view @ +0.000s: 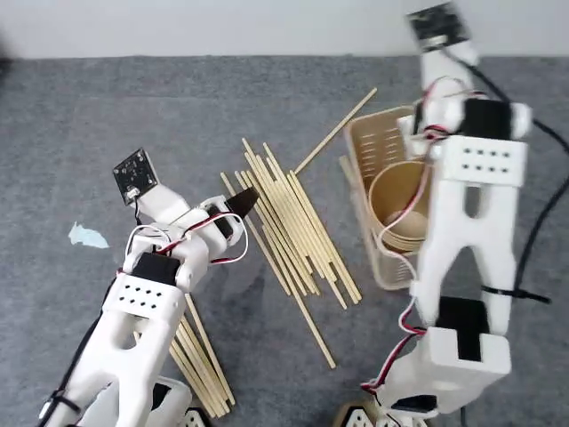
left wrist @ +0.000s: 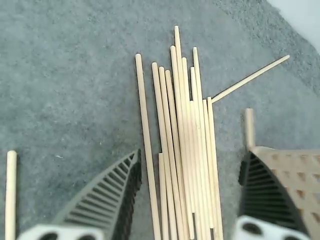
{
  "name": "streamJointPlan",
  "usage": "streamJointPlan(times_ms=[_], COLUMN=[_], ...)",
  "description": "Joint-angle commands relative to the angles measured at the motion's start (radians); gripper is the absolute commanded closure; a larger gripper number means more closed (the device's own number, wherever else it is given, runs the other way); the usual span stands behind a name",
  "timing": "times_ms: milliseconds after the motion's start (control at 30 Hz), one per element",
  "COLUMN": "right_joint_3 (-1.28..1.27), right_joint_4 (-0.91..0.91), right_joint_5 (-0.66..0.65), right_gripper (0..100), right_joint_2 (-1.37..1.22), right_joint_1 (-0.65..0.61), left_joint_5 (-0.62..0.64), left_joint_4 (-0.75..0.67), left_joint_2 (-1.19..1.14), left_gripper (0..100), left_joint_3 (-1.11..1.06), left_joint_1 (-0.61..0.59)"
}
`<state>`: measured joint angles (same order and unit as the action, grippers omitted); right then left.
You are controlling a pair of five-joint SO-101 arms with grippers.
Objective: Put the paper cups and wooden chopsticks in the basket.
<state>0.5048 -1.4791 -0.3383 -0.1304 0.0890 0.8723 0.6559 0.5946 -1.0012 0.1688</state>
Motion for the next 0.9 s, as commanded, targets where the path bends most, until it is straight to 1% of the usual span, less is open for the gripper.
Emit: streamJointPlan(times_ms=[0, 200, 500, 767, 867], right_joint_3=[0.106, 0.167, 0.181, 0.242, 0.241], right_joint_4=[-0.056, -0.099, -0.054, -0.053, -0.051], right_joint_5=[-0.035, -0.043, -0.046, -0.133, -0.17], right_gripper=[99.1, 99.1, 99.1, 99.1, 99.1], right_joint_2=[0.01, 0.012, 0.008, -0.001, -0.008], right_joint_1=[0.045, 0.084, 0.15, 0.217, 0.223], left_joint_5=[-0.011, -0.011, -0.011, -0.011, -0.011], left_joint_4=[-0.02, -0.02, -0.02, -0.023, -0.023], left_joint_2=[0.026, 0.026, 0.026, 0.032, 0.032], left_gripper=[70, 70, 70, 70, 70], left_joint_3=[0.004, 0.004, 0.004, -0.008, -0.008], left_joint_1=[-0.005, -0.005, -0.005, -0.005, -0.005])
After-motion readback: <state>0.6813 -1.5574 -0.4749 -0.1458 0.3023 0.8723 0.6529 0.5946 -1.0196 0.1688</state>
